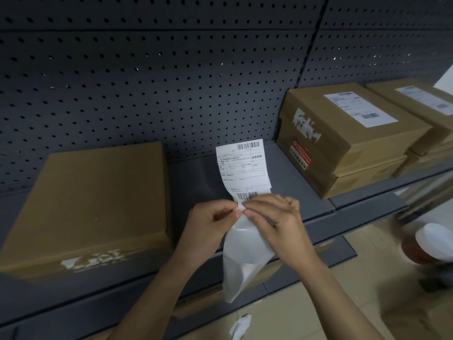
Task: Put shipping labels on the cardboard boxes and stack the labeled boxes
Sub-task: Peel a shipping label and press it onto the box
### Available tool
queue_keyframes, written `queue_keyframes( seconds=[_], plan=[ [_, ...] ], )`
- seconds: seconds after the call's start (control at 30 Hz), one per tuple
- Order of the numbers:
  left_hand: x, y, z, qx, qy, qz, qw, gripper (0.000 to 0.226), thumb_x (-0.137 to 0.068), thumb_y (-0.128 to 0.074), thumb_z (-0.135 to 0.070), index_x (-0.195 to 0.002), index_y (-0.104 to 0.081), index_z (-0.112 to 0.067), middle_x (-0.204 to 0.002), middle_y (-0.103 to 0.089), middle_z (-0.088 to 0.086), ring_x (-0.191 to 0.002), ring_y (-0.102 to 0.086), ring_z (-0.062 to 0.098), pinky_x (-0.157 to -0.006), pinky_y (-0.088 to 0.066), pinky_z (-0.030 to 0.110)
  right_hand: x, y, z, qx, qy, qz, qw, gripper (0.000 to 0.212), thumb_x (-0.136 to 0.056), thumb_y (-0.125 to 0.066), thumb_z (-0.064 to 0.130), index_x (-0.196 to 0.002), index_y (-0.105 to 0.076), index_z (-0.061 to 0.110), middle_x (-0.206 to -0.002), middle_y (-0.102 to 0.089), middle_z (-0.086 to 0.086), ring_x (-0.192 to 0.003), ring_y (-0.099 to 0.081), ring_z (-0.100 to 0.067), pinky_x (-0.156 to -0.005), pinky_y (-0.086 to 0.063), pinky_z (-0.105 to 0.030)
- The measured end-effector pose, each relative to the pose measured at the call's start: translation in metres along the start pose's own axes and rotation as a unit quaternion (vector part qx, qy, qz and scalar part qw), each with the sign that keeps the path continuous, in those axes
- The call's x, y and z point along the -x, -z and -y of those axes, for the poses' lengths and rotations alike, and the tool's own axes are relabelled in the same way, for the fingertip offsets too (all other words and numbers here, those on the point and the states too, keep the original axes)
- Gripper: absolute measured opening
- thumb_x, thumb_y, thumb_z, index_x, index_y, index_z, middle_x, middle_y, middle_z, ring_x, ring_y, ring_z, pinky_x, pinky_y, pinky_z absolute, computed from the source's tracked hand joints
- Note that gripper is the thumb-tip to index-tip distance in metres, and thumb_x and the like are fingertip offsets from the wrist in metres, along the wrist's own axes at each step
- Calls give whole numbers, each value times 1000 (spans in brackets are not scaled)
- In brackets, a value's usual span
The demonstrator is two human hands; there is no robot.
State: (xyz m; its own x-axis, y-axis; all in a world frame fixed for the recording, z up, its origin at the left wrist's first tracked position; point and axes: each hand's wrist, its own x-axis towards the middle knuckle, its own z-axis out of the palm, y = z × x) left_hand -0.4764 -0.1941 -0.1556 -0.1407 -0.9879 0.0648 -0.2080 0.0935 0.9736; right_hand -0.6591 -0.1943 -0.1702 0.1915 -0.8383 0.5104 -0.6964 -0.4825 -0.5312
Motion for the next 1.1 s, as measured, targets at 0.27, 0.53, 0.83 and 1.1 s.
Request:
queue_keyframes(
  seconds=[0.27,0.53,0.83,1.1],
  plan=[
    [6,-1,1,-77,-60,-12,995,9,-89,-69,-12,-92,-76,-18,-81,-73,-8,-76,-69,8,-72,-57,36,2,0,1,0,2,23,1000,23,-94,-63,36,-109,-76,25,-112,-68,16,-111,-58,-1,-94,-30,-31],
    [5,1,0,-117,-107,-12,987,8,-87,-69,-8,-90,-75,-12,-77,-69,-8,-72,-64,6,-66,-51,24,-4,2,10,-4,37,12,999,27,-96,-59,37,-108,-77,20,-111,-70,12,-110,-59,0,-97,-33,-27],
    [2,2,-1,-136,-79,-42,987,5,-88,-69,-16,-92,-72,-18,-77,-69,-10,-75,-66,5,-68,-55,25,-15,0,16,-36,-45,-7,998,8,-95,-65,14,-98,-72,14,-99,-70,9,-93,-62,-2,-86,-44,-19],
    [2,9,2,-209,-85,-45,973,59,-94,-62,-21,-142,-37,-45,-79,-59,-13,-72,-60,4,-68,-55,24,-41,8,2,-182,-256,-81,946,14,-95,-60,12,-85,-69,19,-81,-71,1,-75,-62,-8,-71,-50,-24]
  ],
)
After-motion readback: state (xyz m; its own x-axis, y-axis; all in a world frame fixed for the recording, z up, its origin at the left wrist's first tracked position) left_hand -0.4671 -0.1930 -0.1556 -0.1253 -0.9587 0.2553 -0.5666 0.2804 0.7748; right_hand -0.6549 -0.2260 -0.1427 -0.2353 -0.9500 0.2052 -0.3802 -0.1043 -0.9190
